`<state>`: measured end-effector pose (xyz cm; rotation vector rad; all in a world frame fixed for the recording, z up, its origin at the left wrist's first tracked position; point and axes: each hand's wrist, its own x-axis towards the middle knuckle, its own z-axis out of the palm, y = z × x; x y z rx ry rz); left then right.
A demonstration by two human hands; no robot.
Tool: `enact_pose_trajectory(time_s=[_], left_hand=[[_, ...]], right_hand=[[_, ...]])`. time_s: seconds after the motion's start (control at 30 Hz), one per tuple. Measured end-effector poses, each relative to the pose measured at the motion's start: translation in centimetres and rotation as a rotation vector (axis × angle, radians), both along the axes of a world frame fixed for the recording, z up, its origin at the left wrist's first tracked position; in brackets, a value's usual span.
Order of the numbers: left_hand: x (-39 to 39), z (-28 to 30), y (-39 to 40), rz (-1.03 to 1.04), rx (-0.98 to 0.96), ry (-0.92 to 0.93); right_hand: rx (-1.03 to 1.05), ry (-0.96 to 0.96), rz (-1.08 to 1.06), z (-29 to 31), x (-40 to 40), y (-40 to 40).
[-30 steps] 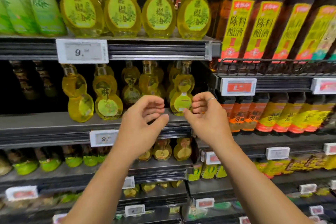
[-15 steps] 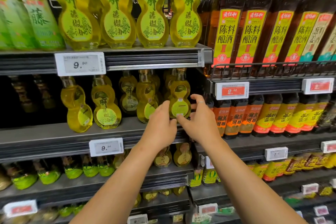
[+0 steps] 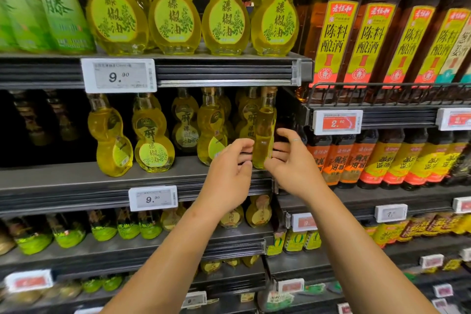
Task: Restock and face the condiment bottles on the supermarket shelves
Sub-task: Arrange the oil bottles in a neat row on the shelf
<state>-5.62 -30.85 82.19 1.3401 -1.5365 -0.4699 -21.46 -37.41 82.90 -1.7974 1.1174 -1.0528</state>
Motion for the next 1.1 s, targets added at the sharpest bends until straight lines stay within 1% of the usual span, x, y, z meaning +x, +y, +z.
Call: enact_pose_trajectory(time_s=[0.03,0.1,0.13,0.2,0.27,0.37,0.47,0.57,0.7,0.8,0.93,1.0,1.1], left_hand=[[0.2,0.2,-0.2,0.001,0.000,0.010],[0.4,0.8,-0.9,0.004,0.014,0.045],[0.4,1.0,-1.2,0.006,0.020,0.052],[0.4,1.5,-2.0,0.033,0.034,0.008],[0.6,1.5,-2.6,0.053,0.062,-0.025],[0.8,1.2,-2.7,0.011,0.105,0.025],[0.7,0.8,-2.8,0.063,0.040,-0.026],[0.7,0.5,-3.0,0.203,-0.026,-0.040],[0.3,0.2,-2.9,0.251,-0.071,-0.082],[-0.1,0.4,-3.2,0.306,-0.056,-0.047],[-0.5,1.2,-3.9,0.379,-0.006,-0.128],[-0.8,1.4,-4.1,0.417,-0.004,-0.129],[-1.1,1.1,-4.2,0.447,0.003,-0.119]], right_hand=[[0.004,0.010,0.051,-0.2,0.0,0.2],[-0.084,0.130,0.077,-0.3,0.3,0.6],[-0.146,0.170,0.053,-0.3,0.5,0.7],[-0.234,0.200,-0.022,-0.2,1.0,0.7],[-0.263,0.231,-0.049,-0.2,1.1,0.4],[-0.194,0.165,0.022,-0.1,0.3,-0.2],[-0.092,0.136,0.080,0.0,-0.6,-1.2],[-0.058,0.198,0.107,0.2,-0.8,-1.7],[-0.085,0.249,0.102,0.5,-0.8,-1.9],[-0.100,0.318,0.069,0.6,-0.5,-2.1],[-0.154,0.444,-0.005,0.7,0.3,-2.3],[-0.171,0.510,-0.040,0.8,0.5,-2.4],[-0.181,0.559,-0.062,1.0,0.8,-2.5]])
